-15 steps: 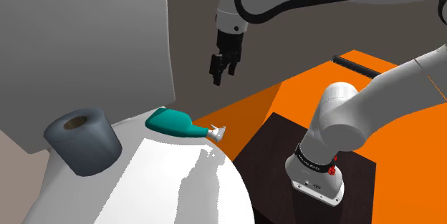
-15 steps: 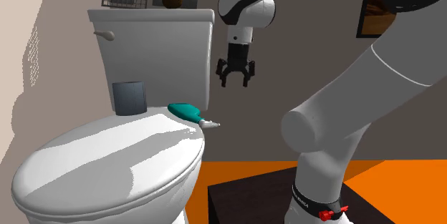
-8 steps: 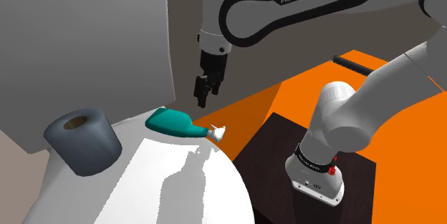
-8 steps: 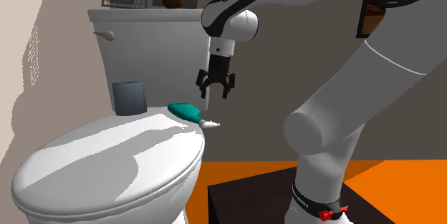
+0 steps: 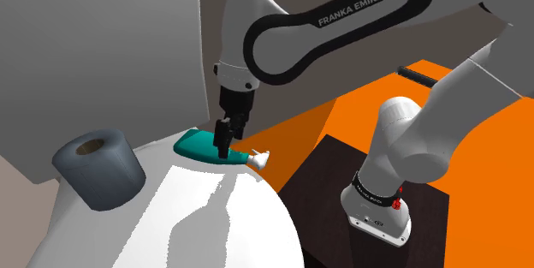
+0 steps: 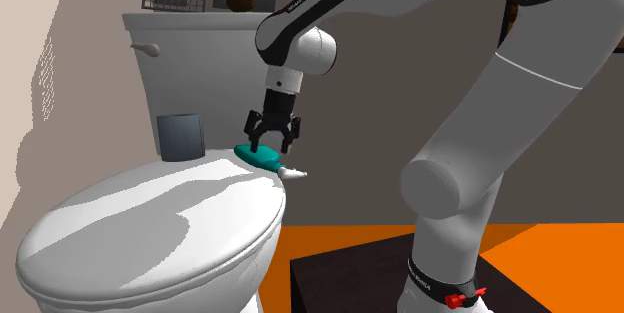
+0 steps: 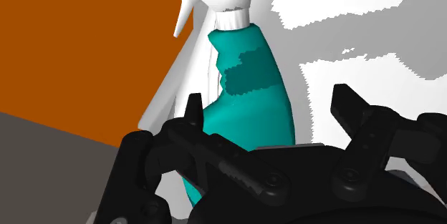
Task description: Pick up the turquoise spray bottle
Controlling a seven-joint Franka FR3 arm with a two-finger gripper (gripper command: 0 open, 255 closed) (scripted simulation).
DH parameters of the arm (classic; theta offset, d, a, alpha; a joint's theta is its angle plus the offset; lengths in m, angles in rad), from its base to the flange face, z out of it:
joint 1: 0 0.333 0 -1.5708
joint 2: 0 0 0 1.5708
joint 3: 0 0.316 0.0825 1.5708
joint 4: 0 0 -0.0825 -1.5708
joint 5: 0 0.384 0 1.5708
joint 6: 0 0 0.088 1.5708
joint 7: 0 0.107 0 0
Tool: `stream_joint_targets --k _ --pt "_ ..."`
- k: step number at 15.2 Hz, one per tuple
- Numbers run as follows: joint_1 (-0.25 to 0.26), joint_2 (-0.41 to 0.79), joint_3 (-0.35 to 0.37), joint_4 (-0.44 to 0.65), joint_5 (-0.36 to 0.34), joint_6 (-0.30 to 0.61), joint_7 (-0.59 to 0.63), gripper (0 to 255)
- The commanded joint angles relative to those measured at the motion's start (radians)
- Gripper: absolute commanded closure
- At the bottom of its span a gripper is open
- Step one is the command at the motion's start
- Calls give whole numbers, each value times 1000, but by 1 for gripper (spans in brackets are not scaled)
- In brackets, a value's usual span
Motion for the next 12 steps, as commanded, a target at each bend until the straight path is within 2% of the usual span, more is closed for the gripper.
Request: stream_joint_targets --k 1,6,8,9,12 --pt "7 18 4 -11 11 31 -9 0" --pt "13 59 10 -55 29 113 -32 0" --pt "13 58 10 -55 29 113 -32 0" --pt "13 59 9 -54 29 113 -33 255" --pt "13 60 10 -54 29 114 -32 255"
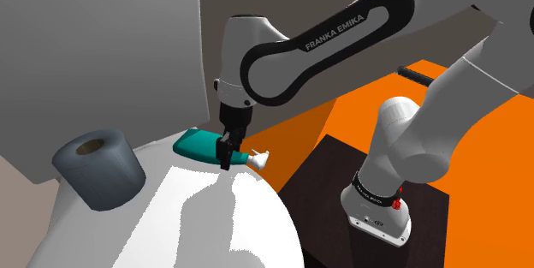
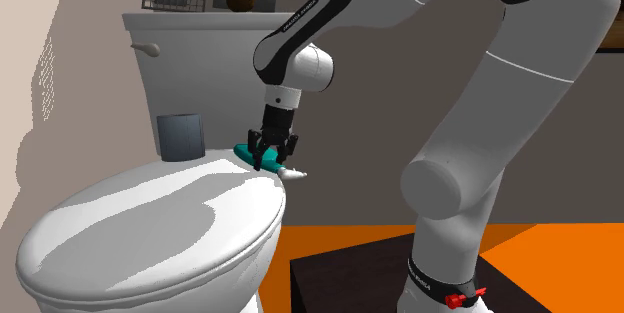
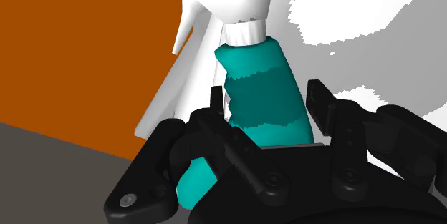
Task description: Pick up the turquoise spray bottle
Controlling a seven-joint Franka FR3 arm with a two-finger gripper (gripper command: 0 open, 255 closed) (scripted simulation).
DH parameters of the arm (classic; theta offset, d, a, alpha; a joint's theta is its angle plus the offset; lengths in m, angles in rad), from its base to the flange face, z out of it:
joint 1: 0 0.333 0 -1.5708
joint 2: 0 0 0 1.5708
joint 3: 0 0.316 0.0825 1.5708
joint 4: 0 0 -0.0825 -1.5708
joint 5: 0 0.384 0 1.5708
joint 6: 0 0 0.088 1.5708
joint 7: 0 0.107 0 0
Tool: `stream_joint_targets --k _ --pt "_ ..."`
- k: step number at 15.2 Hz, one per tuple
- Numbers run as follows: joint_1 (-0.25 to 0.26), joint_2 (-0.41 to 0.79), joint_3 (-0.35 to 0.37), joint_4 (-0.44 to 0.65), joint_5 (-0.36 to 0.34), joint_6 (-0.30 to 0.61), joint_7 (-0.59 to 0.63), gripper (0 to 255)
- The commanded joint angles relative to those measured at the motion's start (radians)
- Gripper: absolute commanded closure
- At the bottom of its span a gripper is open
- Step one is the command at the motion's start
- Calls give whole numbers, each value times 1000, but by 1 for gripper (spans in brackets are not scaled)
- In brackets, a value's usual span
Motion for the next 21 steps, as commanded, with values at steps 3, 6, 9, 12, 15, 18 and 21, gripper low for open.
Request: stream_joint_targets --k 3,6,9,12,15,18,21 --pt "0 1 0 0 0 1 0 255" --pt "0 -1 0 -1 0 0 0 255" --pt "-4 -24 -3 21 -10 -44 13 255" --pt "-7 -44 -6 46 -20 -88 25 255" --pt "-10 -62 -9 73 -28 -132 36 255" --pt "-13 -77 -12 101 -37 -174 47 255" --pt "-15 -90 -15 131 -44 -216 58 255"
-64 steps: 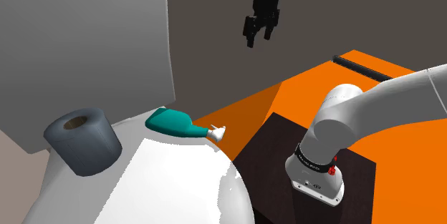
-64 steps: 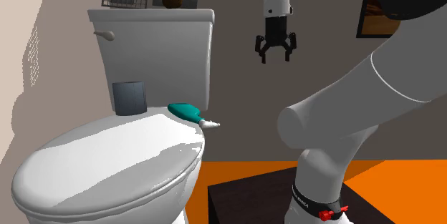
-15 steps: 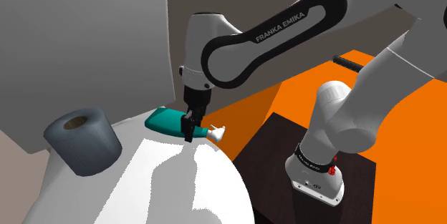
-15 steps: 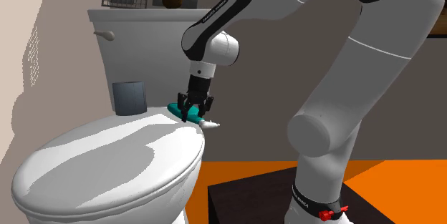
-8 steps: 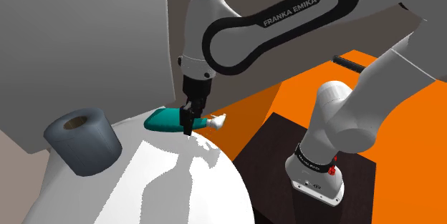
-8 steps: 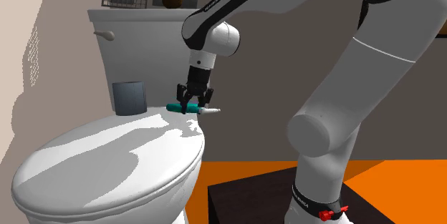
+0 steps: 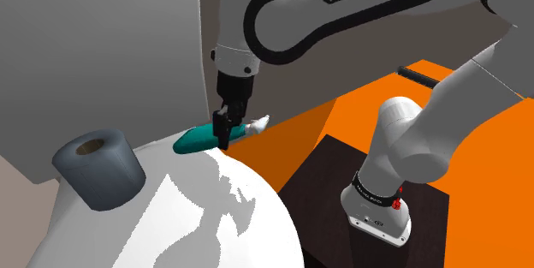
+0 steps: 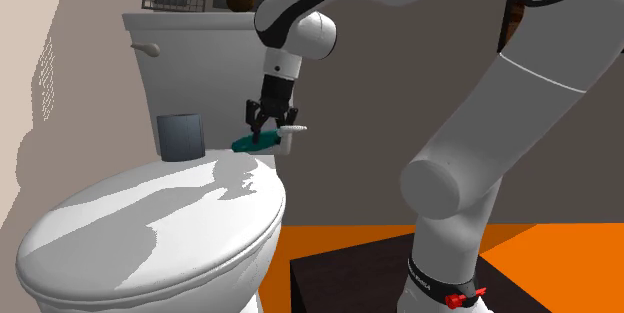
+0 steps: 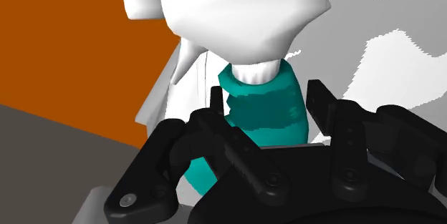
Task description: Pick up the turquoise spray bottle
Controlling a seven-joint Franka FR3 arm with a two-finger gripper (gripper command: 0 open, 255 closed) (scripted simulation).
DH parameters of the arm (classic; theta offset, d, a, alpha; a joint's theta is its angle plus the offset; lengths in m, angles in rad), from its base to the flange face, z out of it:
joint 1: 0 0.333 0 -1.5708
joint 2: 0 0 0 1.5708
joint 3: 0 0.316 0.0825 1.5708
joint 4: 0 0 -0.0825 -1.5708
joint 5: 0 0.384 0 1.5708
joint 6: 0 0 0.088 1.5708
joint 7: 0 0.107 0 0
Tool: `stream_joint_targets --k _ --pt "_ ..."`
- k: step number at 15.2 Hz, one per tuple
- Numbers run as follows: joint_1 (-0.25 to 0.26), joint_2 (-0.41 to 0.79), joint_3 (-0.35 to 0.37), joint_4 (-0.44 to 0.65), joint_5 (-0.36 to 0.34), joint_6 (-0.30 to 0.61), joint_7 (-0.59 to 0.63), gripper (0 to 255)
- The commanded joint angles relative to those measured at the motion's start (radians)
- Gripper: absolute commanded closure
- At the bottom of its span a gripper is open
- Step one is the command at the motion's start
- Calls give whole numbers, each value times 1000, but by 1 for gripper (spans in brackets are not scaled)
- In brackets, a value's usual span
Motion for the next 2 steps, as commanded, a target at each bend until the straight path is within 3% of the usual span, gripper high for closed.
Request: stream_joint_targets --k 1,2 --pt "-1 -3 -1 11 -2 -14 4 255" --pt "-1 -3 -1 11 -2 -14 4 255"
